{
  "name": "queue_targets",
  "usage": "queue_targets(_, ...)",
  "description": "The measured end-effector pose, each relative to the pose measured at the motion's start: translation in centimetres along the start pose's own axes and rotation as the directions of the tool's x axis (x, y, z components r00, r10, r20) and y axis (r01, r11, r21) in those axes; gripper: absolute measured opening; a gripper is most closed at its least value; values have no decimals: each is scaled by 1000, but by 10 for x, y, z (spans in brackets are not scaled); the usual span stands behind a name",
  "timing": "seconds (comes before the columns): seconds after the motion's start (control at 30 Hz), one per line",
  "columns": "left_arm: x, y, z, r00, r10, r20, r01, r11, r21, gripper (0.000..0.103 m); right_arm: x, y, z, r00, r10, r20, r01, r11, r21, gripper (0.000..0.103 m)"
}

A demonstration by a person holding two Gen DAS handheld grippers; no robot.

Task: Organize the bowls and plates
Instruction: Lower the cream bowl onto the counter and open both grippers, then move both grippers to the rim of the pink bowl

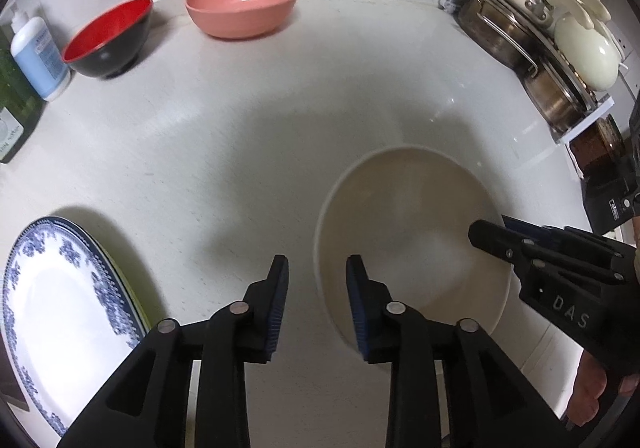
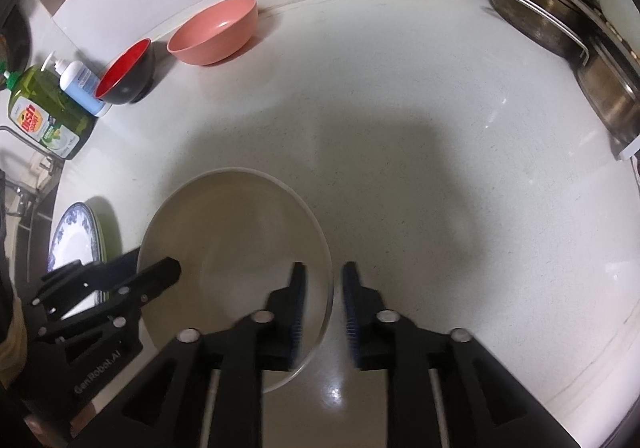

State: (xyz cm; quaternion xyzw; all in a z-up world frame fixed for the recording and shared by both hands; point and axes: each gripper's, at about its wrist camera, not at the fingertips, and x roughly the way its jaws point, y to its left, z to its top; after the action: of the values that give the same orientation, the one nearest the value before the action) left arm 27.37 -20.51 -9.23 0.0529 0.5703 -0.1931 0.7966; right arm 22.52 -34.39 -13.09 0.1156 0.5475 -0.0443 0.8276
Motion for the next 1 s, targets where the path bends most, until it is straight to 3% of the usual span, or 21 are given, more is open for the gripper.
queue_targets(0.23, -21, 12, 12, 995, 47, 87, -47, 999, 6, 50, -14, 4, 6, 998, -15, 59, 15, 1000, -5, 33)
queue_targets(0.53, -59, 29, 43, 968, 104, 230, -113, 993, 25, 68, -38, 26, 36, 986, 0, 166, 8, 999, -46, 37)
queue_targets(0.63, -67, 38, 51, 959, 115, 257, -126, 992, 24, 74, -44, 35, 48, 980, 5, 200, 8, 998, -61, 44)
queue_targets(0.8, -78, 49, 73, 943, 145, 299, -159, 987, 25, 79, -49, 48, 71, 971, 20, 238, 0, 997, -83, 57)
queue_targets(1.0, -83, 66, 102, 931, 179, 318, -197, 980, 26, 80, -43, 65, 97, 967, 40, 252, -10, 993, -117, 57)
